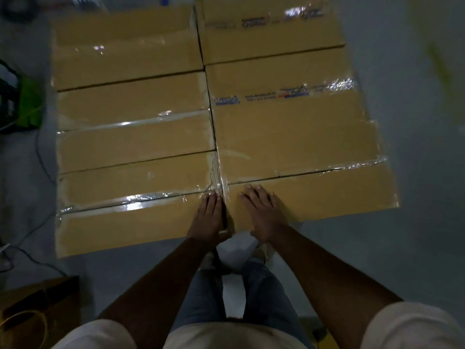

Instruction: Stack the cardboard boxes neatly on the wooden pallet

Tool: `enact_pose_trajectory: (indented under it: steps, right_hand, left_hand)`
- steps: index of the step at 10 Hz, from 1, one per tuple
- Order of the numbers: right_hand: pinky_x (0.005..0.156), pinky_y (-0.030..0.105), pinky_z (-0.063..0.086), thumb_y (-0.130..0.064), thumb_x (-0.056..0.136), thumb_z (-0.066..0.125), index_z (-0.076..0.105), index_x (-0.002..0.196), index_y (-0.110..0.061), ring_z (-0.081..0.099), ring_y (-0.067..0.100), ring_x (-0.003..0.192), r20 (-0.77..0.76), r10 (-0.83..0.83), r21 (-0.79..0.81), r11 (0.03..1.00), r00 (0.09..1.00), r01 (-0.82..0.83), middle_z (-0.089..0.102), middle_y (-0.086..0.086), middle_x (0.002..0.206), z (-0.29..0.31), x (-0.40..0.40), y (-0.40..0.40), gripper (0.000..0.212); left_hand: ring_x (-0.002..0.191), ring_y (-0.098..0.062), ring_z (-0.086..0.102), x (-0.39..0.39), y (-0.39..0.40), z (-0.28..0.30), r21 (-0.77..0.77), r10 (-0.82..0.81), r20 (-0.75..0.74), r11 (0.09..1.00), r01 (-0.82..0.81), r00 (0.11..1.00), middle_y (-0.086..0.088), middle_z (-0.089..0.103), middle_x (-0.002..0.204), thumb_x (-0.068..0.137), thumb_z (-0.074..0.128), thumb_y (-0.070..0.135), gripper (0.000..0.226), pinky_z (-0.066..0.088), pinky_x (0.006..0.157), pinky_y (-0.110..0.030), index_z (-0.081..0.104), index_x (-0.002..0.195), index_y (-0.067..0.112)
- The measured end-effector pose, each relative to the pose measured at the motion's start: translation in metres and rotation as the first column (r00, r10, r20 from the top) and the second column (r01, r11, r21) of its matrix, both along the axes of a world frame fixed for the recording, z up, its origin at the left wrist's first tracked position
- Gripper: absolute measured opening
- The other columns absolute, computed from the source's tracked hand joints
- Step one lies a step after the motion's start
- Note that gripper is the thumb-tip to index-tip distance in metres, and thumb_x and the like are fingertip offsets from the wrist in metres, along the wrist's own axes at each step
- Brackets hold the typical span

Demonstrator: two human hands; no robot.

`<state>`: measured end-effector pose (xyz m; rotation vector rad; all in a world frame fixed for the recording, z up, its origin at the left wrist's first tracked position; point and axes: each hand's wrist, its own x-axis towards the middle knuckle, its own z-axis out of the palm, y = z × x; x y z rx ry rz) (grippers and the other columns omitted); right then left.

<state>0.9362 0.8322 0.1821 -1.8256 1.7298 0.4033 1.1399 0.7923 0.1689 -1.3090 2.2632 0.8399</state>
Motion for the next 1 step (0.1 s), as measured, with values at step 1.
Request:
enact_pose_trajectory:
  steps: [1]
  right_hand:
    - [0.128, 0.055, 0.003, -0.037, 0.088, 0.074, 0.000, 0.165, -0.025, -0.009, 0.029, 0.159, 0.124, -0.095, -0.016, 0.995, 0.988, 0.098, -0.008, 0.000, 0.174, 0.0194, -0.0089, 0.0015, 0.108]
  left_hand:
    - [0.156, -0.038, -0.004, -0.0010, -0.0053, 0.0250, -0.007, 0.015, -0.060, 1.000, -0.015, 0.998, -0.021, 0.001, 0.169, 0.094, 0.064, 0.048, 0.103, 0.005, 0.127, -0.045, 0.003, 0.160, -0.002]
